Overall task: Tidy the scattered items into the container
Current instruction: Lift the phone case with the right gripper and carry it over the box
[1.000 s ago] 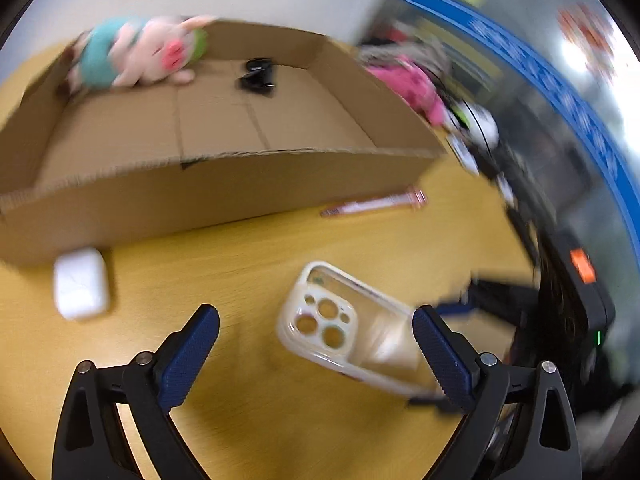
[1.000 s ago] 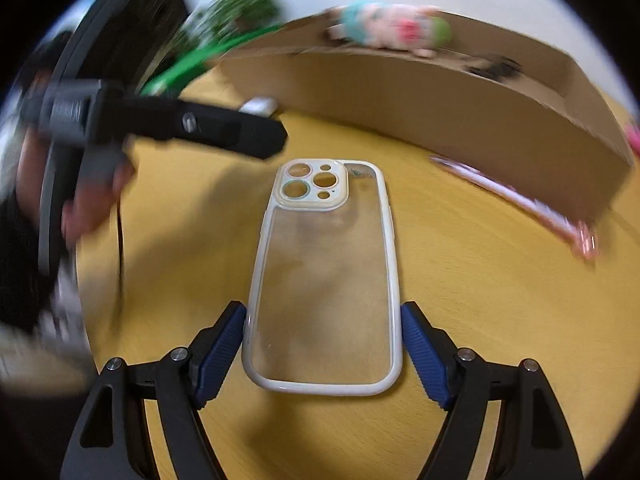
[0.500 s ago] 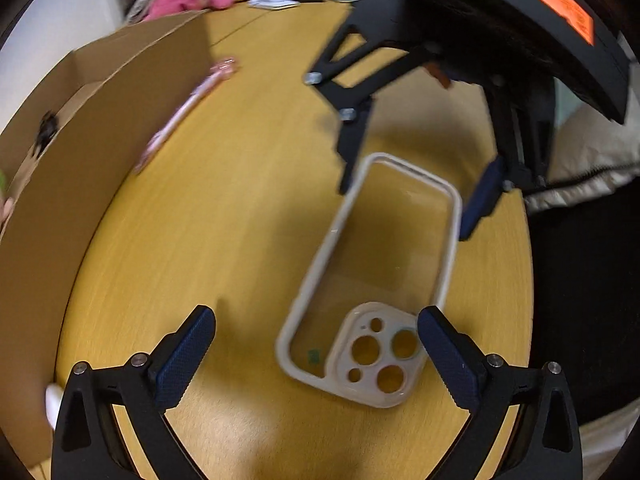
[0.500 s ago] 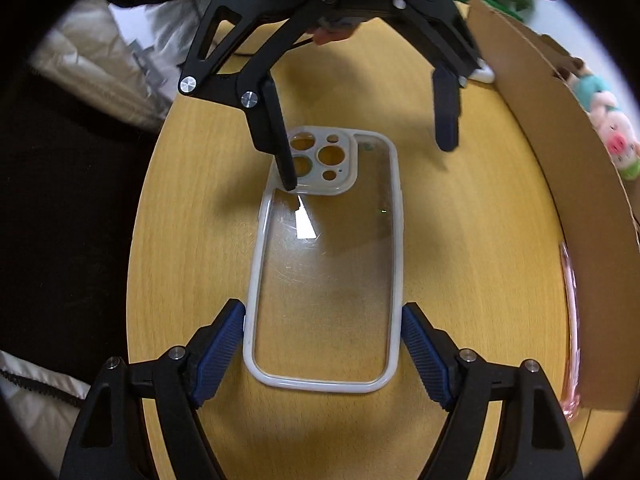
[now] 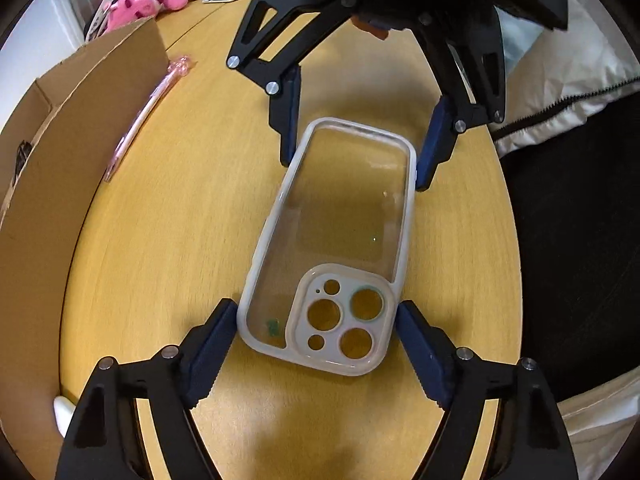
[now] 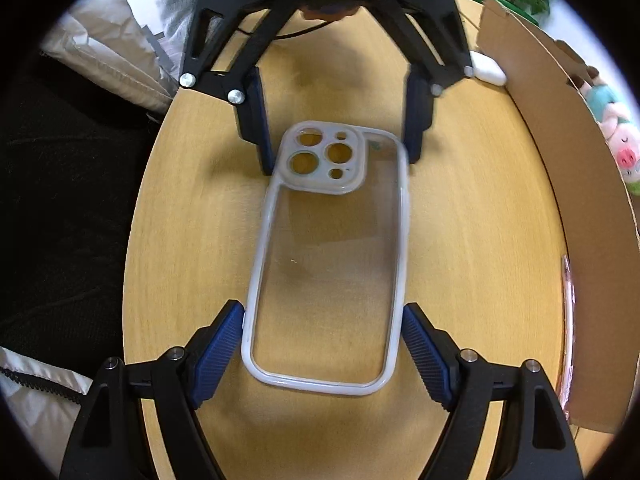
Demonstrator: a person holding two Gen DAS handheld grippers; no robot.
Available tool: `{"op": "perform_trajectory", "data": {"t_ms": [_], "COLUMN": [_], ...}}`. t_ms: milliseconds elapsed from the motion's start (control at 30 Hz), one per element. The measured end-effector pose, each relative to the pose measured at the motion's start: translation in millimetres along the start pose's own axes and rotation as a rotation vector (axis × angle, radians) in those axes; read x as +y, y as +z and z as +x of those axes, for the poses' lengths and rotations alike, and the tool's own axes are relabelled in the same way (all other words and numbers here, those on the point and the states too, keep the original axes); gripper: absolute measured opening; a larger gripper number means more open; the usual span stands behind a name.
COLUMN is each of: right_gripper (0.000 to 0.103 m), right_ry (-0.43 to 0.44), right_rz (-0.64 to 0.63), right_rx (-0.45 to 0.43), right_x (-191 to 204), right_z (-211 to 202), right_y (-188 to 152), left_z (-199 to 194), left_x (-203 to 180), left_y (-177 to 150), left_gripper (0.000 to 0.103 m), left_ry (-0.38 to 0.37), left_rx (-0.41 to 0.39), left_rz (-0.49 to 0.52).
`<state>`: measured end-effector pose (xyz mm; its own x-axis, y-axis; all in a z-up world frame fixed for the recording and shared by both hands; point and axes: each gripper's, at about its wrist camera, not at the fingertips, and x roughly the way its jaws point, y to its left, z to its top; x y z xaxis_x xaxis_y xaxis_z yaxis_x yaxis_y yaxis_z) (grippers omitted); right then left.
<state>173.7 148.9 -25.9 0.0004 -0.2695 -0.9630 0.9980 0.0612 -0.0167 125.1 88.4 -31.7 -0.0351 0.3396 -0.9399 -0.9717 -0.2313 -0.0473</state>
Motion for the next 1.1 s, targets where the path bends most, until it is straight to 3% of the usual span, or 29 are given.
{"op": "perform_trajectory", "data": {"t_ms": [200,367,633,700,800,900,1100], "right_gripper": [0.079,0.079,0.079,0.078,0.078,0.078,0.078], "right_ry": [-0.011,-0.062,-0.183,-0.208,-0.225,-0.236,-0.251], "right_rz": [-0.031,-0.067,-0.15,-0.163,-0.182,-0.183,-0.174], "right_rx": [0.01,0.018,0.026,0.025,0.035,0.033,0.045], "right_x": [-3,-24,-67,-52,-78,-134,-206], "right_z": [-13,-43,-105,-120,-134,-128,-123], "right_y": [18,42,90,68,82,80,101], "left_z": [-22,-70,-146,-166,-182,-192,-192], "left_x": [7,24,57,70,91,122,178], "left_y": [-2,5,16,15,18,21,15], "left_gripper": [0.083,0.083,0.082,0.082,0.082,0.082,0.082], "left_ry": [0.026,0.115,0.278,0.309,0.33,0.334,0.344], "left_rx": [-0.021,-0.064,-0.07,-0.063,-0.039,-0.012,0.014], "left_rz": [0.004,0.034,0.064,0.069,0.076,0.065,0.032]}}
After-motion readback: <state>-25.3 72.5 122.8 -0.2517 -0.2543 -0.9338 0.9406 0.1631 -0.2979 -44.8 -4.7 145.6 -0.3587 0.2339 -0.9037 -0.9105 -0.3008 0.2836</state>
